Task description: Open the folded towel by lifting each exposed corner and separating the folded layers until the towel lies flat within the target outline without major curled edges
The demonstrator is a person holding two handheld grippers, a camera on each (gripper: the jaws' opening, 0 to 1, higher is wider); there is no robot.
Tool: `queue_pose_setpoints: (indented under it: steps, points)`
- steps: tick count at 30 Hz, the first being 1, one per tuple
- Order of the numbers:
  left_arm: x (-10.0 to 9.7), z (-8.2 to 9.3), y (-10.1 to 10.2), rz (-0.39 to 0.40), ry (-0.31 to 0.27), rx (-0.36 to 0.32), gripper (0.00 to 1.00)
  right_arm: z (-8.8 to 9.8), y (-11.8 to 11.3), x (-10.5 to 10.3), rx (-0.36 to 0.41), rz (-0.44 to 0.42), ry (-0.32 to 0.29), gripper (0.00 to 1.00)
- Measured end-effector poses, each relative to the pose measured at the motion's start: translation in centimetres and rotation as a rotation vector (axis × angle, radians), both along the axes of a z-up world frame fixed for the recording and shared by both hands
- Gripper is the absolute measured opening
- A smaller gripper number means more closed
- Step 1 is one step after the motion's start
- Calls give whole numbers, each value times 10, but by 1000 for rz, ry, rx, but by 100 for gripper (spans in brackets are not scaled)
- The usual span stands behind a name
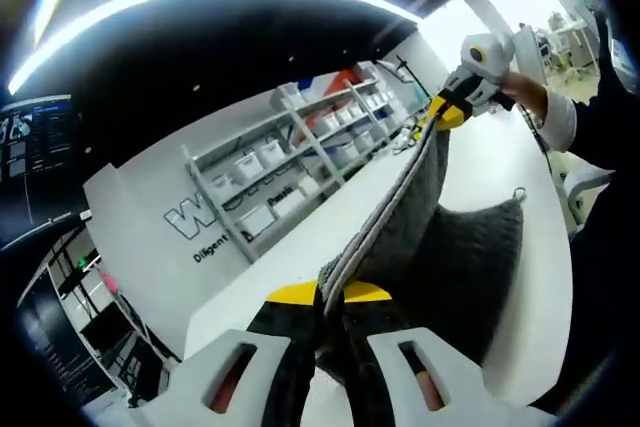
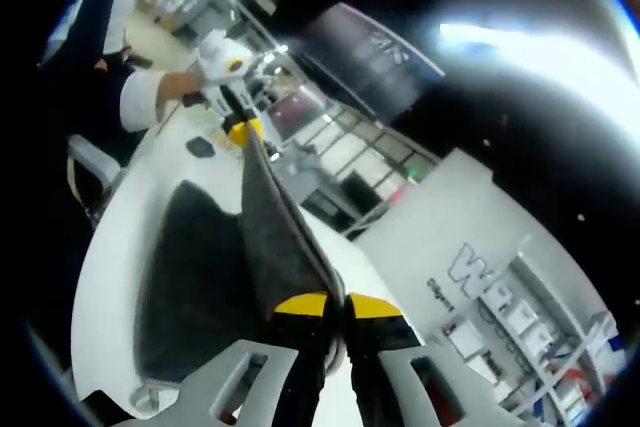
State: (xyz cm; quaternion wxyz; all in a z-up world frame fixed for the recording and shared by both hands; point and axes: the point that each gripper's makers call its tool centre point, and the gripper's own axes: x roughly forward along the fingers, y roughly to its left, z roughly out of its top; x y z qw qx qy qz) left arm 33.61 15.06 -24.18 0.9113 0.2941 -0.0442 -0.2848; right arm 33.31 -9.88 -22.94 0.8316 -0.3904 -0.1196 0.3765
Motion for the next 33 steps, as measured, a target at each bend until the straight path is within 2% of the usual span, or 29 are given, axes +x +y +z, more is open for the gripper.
queue_pose_setpoints:
  steps: [7, 16, 24, 26, 33]
  points:
    - [5, 15, -2, -12, -7, 9, 5, 14, -3, -4, 11, -16, 11, 1]
    - [20, 47, -6, 5, -78, 48, 5, 37, -7, -27, 43, -16, 41, 1]
    - [35, 73, -16, 3, -111, 62, 5, 53, -8, -51, 71, -13, 75, 1]
    - [39, 79, -20, -6, -120, 79, 5, 60, -5, -61, 84, 22, 73, 1]
    - [50, 95, -31, -34, -132, 94, 5, 74, -6, -74, 119, 36, 85, 1]
